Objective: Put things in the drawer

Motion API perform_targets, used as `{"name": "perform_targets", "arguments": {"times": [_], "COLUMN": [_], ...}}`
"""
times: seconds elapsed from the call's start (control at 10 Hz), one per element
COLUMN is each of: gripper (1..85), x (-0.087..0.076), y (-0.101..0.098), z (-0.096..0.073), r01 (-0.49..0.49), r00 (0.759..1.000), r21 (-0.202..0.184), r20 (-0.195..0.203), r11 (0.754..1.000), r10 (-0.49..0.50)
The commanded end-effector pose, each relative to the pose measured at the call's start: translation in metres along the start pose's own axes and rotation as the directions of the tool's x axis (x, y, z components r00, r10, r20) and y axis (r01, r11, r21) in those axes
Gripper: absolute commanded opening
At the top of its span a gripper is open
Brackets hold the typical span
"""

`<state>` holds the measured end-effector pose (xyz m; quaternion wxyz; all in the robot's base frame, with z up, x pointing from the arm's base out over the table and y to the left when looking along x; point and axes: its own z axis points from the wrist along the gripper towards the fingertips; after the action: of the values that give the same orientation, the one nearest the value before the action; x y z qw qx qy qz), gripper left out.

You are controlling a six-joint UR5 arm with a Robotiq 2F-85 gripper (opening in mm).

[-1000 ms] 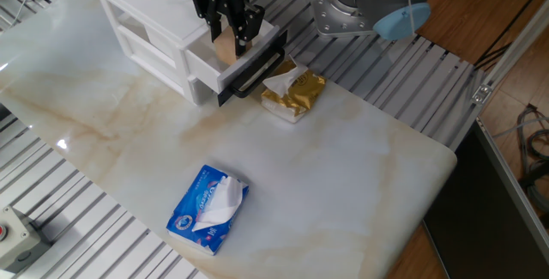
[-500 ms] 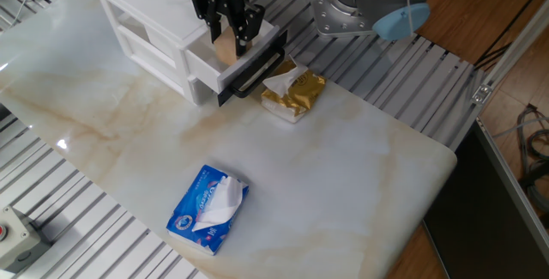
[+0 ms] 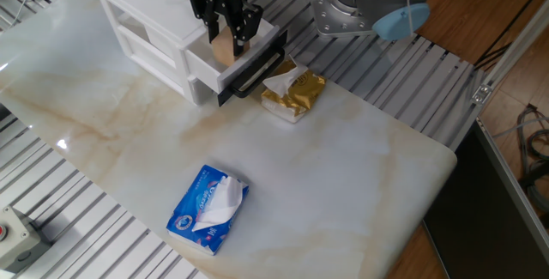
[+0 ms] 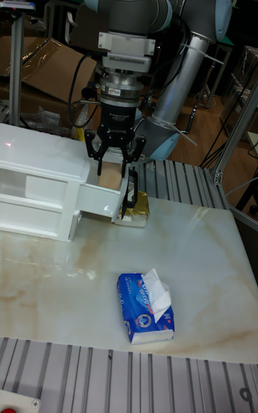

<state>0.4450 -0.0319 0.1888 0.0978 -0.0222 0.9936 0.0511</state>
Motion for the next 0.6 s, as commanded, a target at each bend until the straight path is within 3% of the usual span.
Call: {"name": "perform_targets", "arguments": {"times": [0.0,0.5], "gripper": [33.0,42.0], "x": [-0.0042,-0.0032], "y": [-0.0018,0.0013], "z": [-0.0017,-0.0018], "r01": [-0.006,0.004], "r00": [1.000,1.000], "r21": [0.005,-0.009], "r20": [0.016,0.012], "r11": [1.000,1.000], "r10": [0.006,-0.004]}}
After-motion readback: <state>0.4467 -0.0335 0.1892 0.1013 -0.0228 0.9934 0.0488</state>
